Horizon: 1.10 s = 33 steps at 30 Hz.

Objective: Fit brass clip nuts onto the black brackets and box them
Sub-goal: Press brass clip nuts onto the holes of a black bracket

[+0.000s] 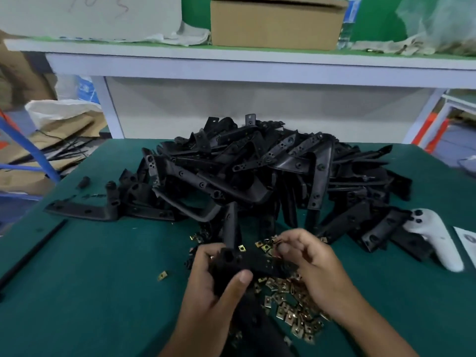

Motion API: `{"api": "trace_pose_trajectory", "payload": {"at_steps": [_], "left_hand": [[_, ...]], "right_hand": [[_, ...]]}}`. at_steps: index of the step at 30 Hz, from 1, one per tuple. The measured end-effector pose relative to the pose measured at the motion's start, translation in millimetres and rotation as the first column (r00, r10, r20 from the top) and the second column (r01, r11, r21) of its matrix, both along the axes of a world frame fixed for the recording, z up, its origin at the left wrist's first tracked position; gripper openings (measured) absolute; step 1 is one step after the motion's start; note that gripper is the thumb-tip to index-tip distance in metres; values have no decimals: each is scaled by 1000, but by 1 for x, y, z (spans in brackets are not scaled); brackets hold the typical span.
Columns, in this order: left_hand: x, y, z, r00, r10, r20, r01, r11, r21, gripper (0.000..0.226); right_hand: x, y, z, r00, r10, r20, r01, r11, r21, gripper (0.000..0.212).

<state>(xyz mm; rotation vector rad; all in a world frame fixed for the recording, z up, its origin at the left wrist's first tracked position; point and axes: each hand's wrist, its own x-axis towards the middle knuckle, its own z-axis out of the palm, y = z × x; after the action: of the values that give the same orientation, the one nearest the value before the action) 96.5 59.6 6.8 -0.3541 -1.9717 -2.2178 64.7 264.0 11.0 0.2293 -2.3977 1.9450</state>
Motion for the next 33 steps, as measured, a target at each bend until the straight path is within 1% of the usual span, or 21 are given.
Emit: {"api": "trace_pose_trajectory", "payload": {"at_steps": [1, 3, 4, 6, 8, 11, 13, 15, 17, 20, 21, 23, 24, 26, 29, 31, 33], "left_hand": [[5, 3, -1, 997, -76, -13, 76, 997, -12, 28], [14, 11, -6, 975, -219, -35, 215, 972, -96, 34], [18, 15, -8, 959, -280, -36, 273, 951, -143, 33], [21, 19, -11, 937, -350, -15, 337, 912, -236, 33], [15, 17, -14, 940, -337, 46, 337, 907, -253, 28], [-3, 4, -18, 975, -189, 120, 208, 963, -174, 28], [-12, -4, -19, 992, -89, 93, 102, 984, -145, 31], [-17, -8, -17, 996, -59, 62, 66, 990, -126, 41], [-15, -8, -16, 996, -80, 35, 85, 986, -141, 45], [-6, -5, -15, 981, -186, 50, 192, 963, -188, 35], [-4, -4, -15, 972, -228, 59, 235, 952, -197, 30], [-1, -2, -15, 958, -275, 85, 288, 928, -236, 27], [0, -2, -14, 956, -278, 92, 293, 920, -259, 27], [-1, -2, -13, 958, -270, 98, 286, 923, -256, 24], [-5, -2, -13, 956, -253, 148, 277, 945, -173, 23], [-8, -4, -14, 944, -286, 164, 307, 943, -126, 24], [-11, -5, -12, 926, -340, 162, 359, 927, -111, 27]], "right_hand": [[0, -1, 0, 998, 35, 43, -31, 994, -100, 16], [-1, -2, -3, 989, 79, 121, -46, 965, -258, 24], [-2, -3, -4, 984, 96, 149, -48, 954, -296, 27], [-3, -3, -8, 978, 122, 170, -69, 955, -288, 26], [-3, -2, -9, 976, 140, 169, -90, 957, -274, 20], [-3, 3, -9, 978, 123, 171, -75, 962, -263, 15], [-4, 6, -8, 980, 124, 158, -80, 962, -261, 15], [-3, 7, -6, 983, 121, 141, -83, 964, -252, 22], [-3, 5, -3, 985, 105, 136, -74, 974, -215, 32], [-1, 4, -3, 982, 123, 146, -99, 982, -162, 47], [0, 4, -2, 980, 138, 145, -116, 982, -151, 47], [3, 2, 0, 981, 149, 128, -130, 981, -142, 32], [3, 2, -1, 982, 144, 124, -125, 980, -154, 22], [4, 1, -1, 982, 142, 128, -117, 975, -190, 14], [3, 3, 0, 969, 173, 175, -128, 962, -241, 16], [3, 4, 2, 956, 203, 211, -143, 953, -268, 22], [2, 5, 5, 951, 227, 209, -155, 937, -314, 19]]}}
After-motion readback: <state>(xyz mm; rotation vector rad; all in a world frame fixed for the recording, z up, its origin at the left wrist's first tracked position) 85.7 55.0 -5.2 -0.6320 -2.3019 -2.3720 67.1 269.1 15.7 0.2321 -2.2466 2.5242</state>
